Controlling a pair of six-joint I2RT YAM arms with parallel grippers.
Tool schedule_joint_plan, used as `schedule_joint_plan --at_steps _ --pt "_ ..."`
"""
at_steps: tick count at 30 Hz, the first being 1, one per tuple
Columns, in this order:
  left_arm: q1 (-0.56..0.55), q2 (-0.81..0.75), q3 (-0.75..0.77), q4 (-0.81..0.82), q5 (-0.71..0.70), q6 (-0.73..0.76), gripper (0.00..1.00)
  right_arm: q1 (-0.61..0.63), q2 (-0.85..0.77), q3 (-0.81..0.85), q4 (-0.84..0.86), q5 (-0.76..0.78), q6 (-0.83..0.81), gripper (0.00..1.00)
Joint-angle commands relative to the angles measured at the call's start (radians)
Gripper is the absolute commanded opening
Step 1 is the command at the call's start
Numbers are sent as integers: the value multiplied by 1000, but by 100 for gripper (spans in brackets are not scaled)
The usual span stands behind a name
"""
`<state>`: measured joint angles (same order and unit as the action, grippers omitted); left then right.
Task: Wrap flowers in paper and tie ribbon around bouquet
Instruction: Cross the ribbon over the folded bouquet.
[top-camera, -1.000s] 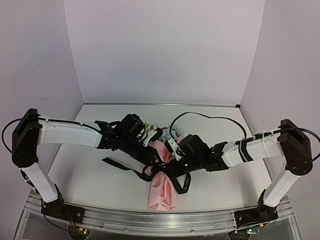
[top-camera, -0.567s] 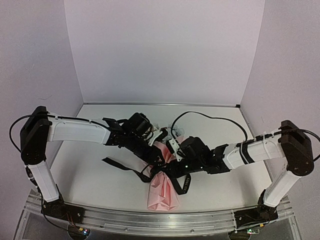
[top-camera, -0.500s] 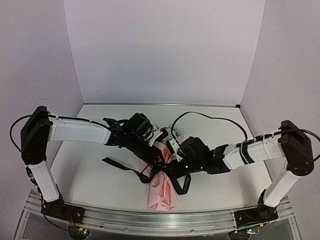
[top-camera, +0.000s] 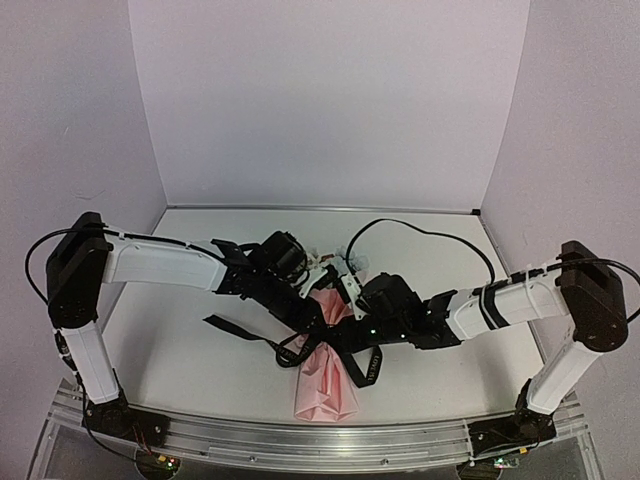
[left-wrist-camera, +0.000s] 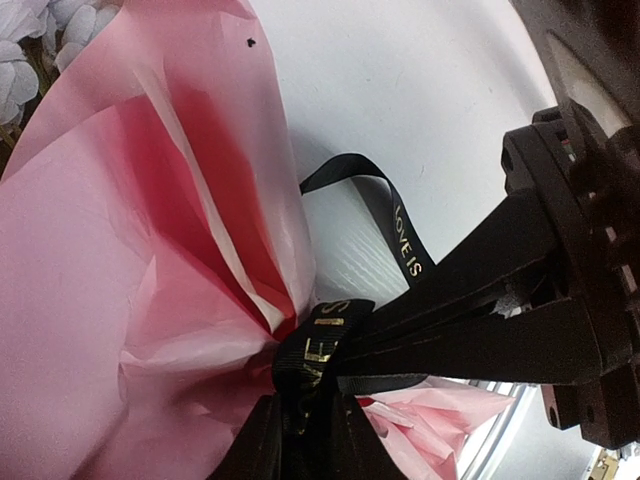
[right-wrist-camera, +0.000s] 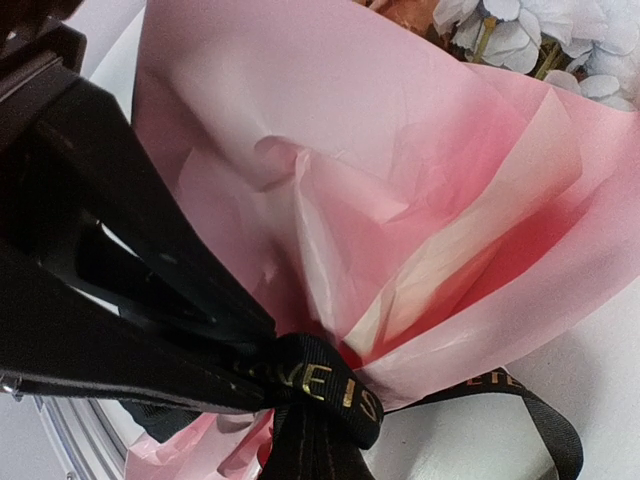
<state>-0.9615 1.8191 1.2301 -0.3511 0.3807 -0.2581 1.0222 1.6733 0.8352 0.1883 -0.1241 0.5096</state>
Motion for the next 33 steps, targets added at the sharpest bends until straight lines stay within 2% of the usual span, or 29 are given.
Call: schedule_joint_plan --at_steps 1,6,19,33 --pt "-5 0 25 1 26 12 12 7 -28 -3 39 22 12 0" --pt "-6 -3 22 9 25 6 0 6 -26 -5 41 18 18 0" --pt "-5 -98 -40 105 11 -39 0 6 -16 -20 80 46 27 0" --pt "-5 -135 -84 173 35 -65 0 5 2 -17 144 113 14 0"
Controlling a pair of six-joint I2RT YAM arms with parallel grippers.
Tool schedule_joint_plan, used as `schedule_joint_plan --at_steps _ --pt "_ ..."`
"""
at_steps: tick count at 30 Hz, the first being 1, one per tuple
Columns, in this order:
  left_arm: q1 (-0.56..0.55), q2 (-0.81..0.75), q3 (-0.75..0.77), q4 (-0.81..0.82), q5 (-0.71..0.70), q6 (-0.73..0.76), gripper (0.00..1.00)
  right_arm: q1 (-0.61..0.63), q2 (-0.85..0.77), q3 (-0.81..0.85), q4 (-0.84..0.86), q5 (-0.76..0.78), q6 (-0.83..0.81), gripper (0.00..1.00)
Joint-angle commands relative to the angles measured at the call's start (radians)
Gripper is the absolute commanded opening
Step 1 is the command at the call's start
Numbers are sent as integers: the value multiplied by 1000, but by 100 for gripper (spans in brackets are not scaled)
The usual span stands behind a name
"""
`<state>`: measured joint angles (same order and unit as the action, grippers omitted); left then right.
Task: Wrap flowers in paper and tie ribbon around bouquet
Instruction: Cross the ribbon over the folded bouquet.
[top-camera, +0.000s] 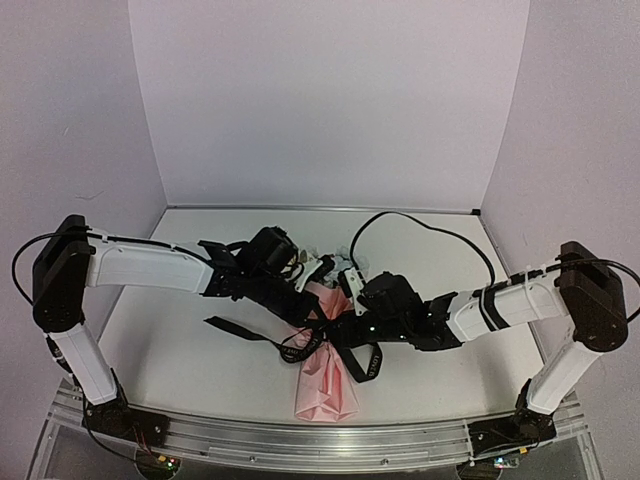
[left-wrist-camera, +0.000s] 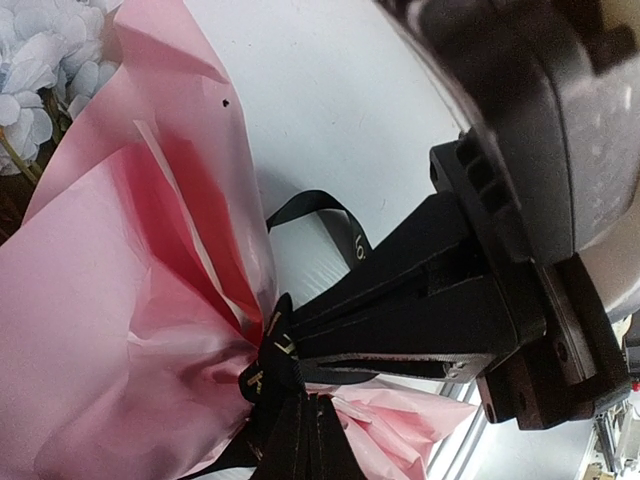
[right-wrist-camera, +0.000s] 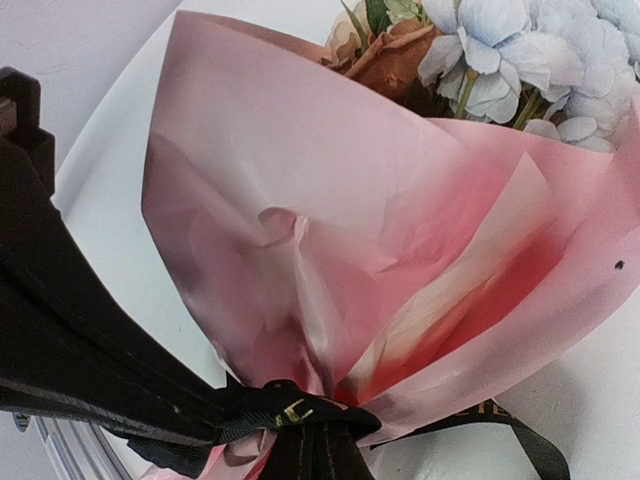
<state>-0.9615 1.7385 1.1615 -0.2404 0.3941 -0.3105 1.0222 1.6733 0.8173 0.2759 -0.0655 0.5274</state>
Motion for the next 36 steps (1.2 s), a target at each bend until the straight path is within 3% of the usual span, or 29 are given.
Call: schedule_joint_plan --at_steps 1,13,22,29,36 --pt "-4 -60 -18 70 25 -13 0 4 7 2 65 50 3 0" --pt "-3 -48 1 83 80 -31 0 -22 111 -7 291 39 120 0" --pt "-6 -3 73 42 132 -69 0 -69 98 -15 292 -19 120 0" --pt "-6 59 112 -26 87 -69 0 -113 132 29 292 -153 161 0" --pt "-27 87 154 -13 144 -115 2 -149 168 47 292 -263 201 0"
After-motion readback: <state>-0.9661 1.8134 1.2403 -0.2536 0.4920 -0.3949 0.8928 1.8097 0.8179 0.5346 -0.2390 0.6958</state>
